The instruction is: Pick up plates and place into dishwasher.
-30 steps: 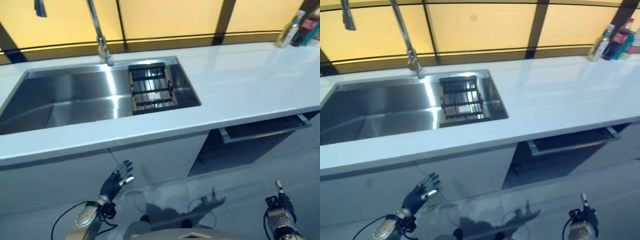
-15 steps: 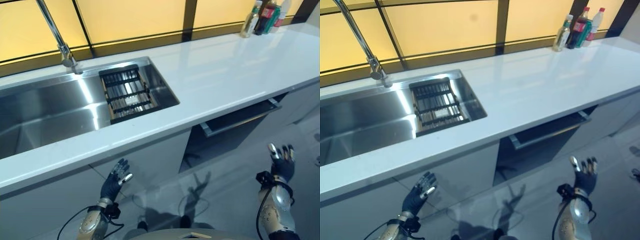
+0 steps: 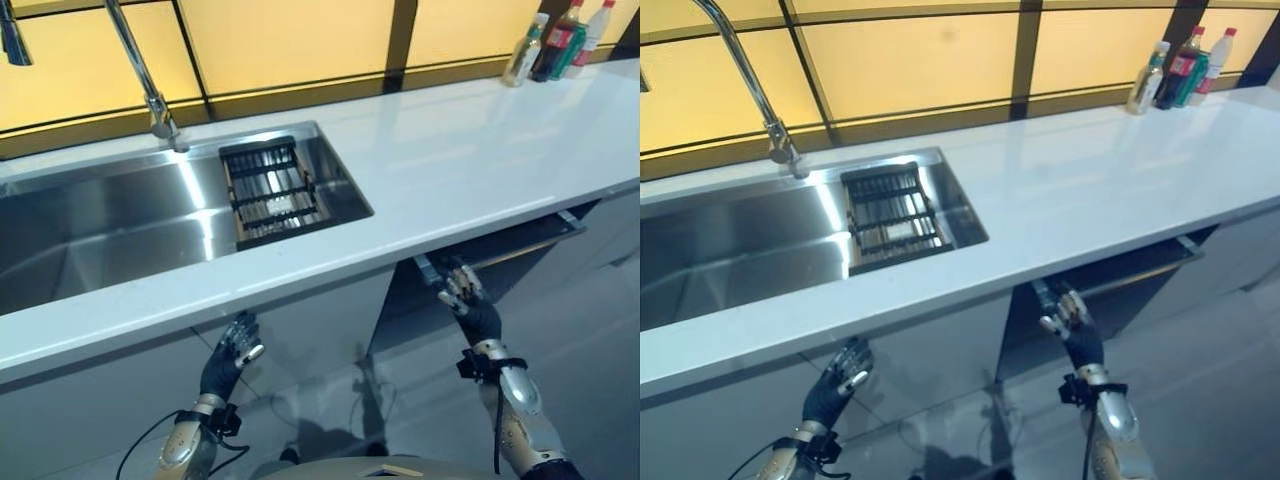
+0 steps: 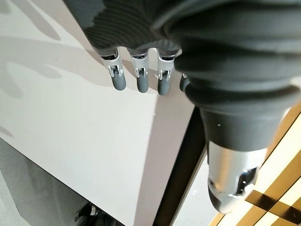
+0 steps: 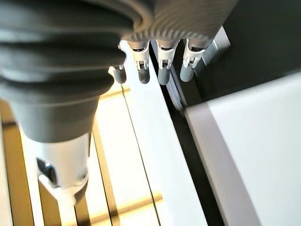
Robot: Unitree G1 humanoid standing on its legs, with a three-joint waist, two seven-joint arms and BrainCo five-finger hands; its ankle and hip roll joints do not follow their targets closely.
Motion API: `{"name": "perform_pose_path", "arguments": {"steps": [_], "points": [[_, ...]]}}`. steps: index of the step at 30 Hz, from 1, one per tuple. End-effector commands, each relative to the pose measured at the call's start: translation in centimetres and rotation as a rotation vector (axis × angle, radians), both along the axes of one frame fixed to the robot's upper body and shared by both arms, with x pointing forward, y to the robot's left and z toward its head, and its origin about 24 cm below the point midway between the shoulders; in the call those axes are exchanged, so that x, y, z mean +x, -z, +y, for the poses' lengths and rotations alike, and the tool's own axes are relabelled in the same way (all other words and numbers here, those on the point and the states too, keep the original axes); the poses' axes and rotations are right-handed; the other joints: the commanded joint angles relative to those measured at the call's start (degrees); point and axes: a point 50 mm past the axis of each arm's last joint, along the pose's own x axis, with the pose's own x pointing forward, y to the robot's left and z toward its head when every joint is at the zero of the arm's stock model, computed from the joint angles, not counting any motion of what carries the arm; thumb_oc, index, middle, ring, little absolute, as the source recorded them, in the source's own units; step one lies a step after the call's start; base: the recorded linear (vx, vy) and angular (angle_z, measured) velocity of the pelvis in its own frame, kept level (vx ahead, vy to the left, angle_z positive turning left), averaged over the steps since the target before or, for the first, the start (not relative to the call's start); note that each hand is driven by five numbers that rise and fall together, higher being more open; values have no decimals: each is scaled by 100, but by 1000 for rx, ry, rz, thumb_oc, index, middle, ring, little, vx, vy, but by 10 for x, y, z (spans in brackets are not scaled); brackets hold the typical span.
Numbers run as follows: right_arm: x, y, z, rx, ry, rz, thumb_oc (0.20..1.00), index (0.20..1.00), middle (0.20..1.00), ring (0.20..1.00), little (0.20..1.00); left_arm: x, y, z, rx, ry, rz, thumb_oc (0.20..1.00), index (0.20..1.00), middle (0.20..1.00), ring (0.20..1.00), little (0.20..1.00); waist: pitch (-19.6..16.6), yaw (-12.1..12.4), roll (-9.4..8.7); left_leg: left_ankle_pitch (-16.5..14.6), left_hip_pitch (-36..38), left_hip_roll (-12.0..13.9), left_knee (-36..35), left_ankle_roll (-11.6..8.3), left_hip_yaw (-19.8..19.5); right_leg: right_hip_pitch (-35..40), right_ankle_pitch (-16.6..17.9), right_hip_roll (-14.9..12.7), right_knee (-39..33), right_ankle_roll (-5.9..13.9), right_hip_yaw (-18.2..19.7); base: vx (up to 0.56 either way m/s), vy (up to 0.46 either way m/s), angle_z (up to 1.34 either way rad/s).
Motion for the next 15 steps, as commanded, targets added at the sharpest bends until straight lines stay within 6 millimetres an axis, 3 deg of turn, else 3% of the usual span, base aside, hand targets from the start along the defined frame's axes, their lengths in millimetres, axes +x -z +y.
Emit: {"name": "perform_pose_path", "arguments": {"steps": [1,3,9,15], "points": [[8,-11,13,10,-82,-62,1000,1000,1000,1000,1000,16,-29,14,21,-16,-177,1000,1000,1000,1000,1000,-35,138,-266,-89,-331,-414,238,409,164,137,-71,-188,52,174,-302,-28,20,15],[6,-7,16,37,-84,-41,1000,1000,1000,1000,1000,19,-36,11,15,24,-220,1000,1000,1000,1000,1000,-23,167,-265,-75,-333,-415,224,407,132,150,-84,-192,61,173,-326,-34,10,23],[11,-10,18,27,-90,-61,1000,1000,1000,1000,1000,27,-70,-19,-30,390,-387,1000,1000,1000,1000,1000,25,199,-198,-21,-297,-381,137,370,64,188,-90,-221,65,206,-413,-44,6,16],[18,-19,16,40,-66,-107,1000,1000,1000,1000,1000,43,-101,-16,-176,383,-535,1000,1000,1000,1000,1000,-16,179,-145,34,-264,-336,37,320,103,227,-93,-262,22,227,-521,-24,19,10]]}}
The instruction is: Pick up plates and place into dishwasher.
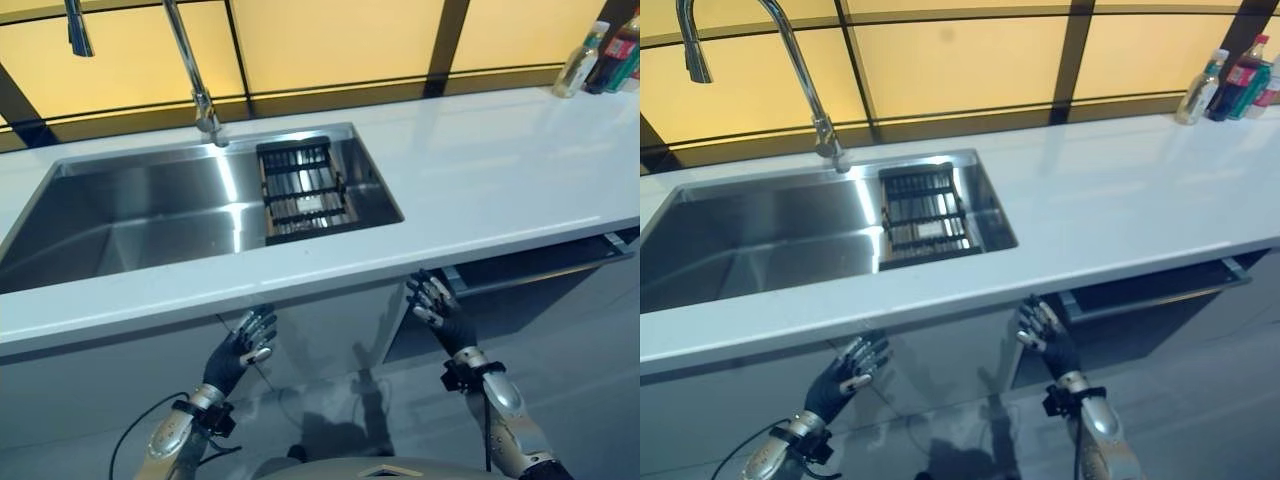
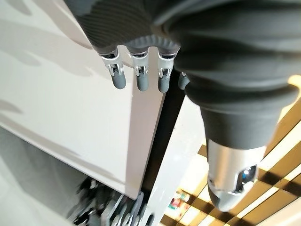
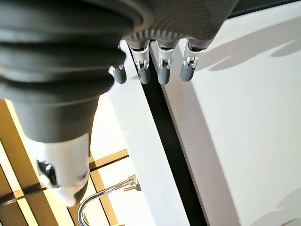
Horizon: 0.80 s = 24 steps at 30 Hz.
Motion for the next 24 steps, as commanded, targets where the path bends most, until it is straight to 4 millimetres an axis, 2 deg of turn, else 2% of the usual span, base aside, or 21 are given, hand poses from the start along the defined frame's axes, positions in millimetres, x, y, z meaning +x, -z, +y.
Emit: {"name": "perform_pose_path", "arguments": {"steps": [1,4,9,12,15,18,21,24], "points": [[20,-29,4,32,-8,-165,1000,1000,1000,1000,1000,38,-81,-11,-209,68,-454,1000,1000,1000,1000,1000,-4,34,-201,-27,-167,-232,23,327,405,117,6,-124,1,178,-134,-34,8,11],[21,-31,3,42,5,-183,1000,1000,1000,1000,1000,37,-88,-5,-274,2,-500,1000,1000,1000,1000,1000,-21,66,-212,-21,-154,-240,-9,313,384,134,43,-136,-56,187,-145,-23,2,8],[16,-37,-2,58,30,-211,1000,1000,1000,1000,1000,33,-93,14,-288,-173,-533,1000,1000,1000,1000,1000,-43,139,-264,-8,-169,-262,-14,308,352,159,70,-144,-109,187,-168,0,0,0],[15,-39,-6,67,51,-230,1000,1000,1000,1000,1000,29,-94,18,-278,-199,-550,1000,1000,1000,1000,1000,-33,188,-300,-6,-168,-277,-25,315,314,178,74,-144,-129,186,-186,-12,-7,2],[15,-43,-8,72,62,-246,1000,1000,1000,1000,1000,27,-97,16,-294,-140,-570,1000,1000,1000,1000,1000,-20,225,-316,-1,-177,-279,-32,316,298,181,73,-148,-134,185,-207,-26,-6,5],[18,-42,-11,77,76,-246,1000,1000,1000,1000,1000,25,-100,2,-302,78,-580,1000,1000,1000,1000,1000,-5,232,-301,2,-167,-278,-47,308,302,184,86,-154,-137,202,-224,-15,6,5],[22,-43,-8,70,67,-245,1000,1000,1000,1000,1000,32,-99,-6,-217,135,-523,1000,1000,1000,1000,1000,-4,182,-257,-2,-140,-273,-48,310,348,185,101,-168,-139,234,-213,1,25,4],[21,-42,-8,41,58,-239,1000,1000,1000,1000,1000,35,-93,-5,-201,132,-474,1000,1000,1000,1000,1000,-22,144,-229,-22,-137,-273,-28,311,387,177,93,-184,-131,251,-205,3,10,0]]}}
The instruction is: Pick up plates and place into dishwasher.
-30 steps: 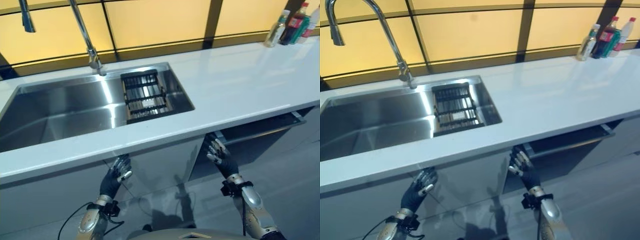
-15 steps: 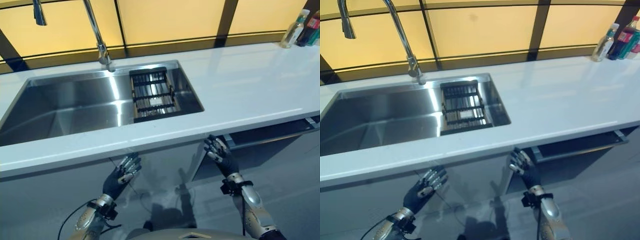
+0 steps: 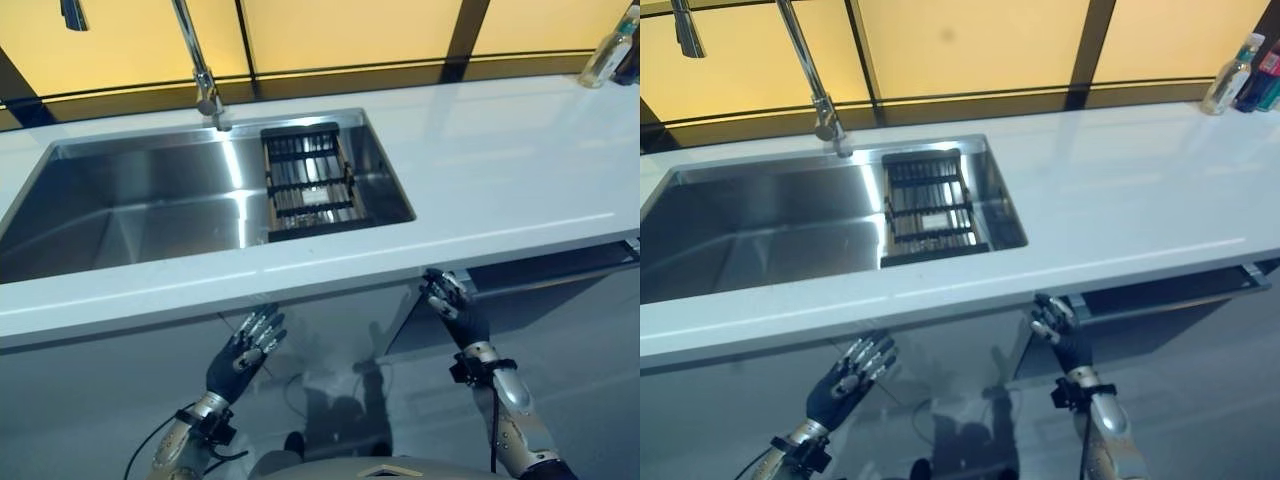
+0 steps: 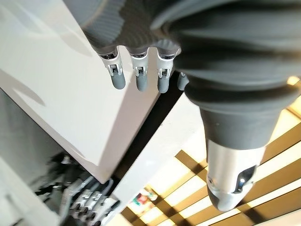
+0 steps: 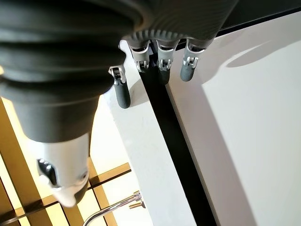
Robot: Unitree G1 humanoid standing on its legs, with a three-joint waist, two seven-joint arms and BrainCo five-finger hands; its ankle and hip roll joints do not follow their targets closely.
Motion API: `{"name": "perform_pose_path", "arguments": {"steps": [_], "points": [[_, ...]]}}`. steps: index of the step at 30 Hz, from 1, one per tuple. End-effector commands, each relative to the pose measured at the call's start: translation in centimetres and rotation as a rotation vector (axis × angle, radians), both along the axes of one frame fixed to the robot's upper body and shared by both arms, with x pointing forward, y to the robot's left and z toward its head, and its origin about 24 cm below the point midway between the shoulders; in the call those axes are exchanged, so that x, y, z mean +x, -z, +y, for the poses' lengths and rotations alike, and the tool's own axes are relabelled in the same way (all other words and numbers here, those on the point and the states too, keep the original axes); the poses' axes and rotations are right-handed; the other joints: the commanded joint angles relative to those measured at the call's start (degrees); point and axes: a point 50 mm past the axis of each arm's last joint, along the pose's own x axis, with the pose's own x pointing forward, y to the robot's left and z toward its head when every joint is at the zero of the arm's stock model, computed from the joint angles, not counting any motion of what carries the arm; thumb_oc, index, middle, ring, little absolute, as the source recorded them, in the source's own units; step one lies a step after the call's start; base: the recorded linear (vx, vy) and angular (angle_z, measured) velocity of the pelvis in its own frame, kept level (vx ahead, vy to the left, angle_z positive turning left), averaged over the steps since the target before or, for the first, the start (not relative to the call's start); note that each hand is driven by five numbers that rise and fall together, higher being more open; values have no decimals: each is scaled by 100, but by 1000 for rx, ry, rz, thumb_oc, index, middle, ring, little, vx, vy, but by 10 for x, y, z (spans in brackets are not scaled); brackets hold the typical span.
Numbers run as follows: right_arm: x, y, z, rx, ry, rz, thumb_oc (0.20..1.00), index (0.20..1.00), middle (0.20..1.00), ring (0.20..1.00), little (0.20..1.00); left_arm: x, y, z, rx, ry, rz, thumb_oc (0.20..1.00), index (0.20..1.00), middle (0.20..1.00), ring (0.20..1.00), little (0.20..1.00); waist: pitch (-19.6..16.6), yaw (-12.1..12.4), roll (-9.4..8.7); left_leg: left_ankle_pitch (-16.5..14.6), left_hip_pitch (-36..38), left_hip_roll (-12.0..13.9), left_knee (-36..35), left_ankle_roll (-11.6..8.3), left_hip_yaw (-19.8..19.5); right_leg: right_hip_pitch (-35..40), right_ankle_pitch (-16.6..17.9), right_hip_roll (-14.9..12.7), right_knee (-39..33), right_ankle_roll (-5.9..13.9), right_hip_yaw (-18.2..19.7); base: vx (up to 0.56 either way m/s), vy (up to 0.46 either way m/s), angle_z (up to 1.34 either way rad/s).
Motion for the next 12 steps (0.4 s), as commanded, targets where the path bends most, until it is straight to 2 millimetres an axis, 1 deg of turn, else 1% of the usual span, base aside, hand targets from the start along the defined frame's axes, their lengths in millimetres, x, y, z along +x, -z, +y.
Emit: {"name": "perform_pose_path", "arguments": {"steps": [1,5,9,12], "points": [[17,-30,6,-4,-24,-168,1000,1000,1000,1000,1000,42,-82,-2,-8,56,-455,1000,1000,1000,1000,1000,-278,113,-190,-45,-174,-290,77,342,429,-42,51,-234,175,251,-27,0,0,0],[13,-19,6,-7,-31,-117,1000,1000,1000,1000,1000,41,-60,4,6,-45,-341,1000,1000,1000,1000,1000,-288,118,-204,-59,-174,-316,74,355,389,-42,42,-241,170,257,-31,0,0,0],[7,-12,6,15,-35,-83,1000,1000,1000,1000,1000,32,-38,11,12,-125,-253,1000,1000,1000,1000,1000,-272,151,-250,-63,-160,-331,47,376,343,-25,37,-242,163,258,-60,0,0,0],[4,-10,7,21,-30,-82,1000,1000,1000,1000,1000,26,-28,9,15,-142,-226,1000,1000,1000,1000,1000,-236,172,-291,-73,-162,-338,54,383,333,-20,51,-246,151,257,-74,0,0,0]]}}
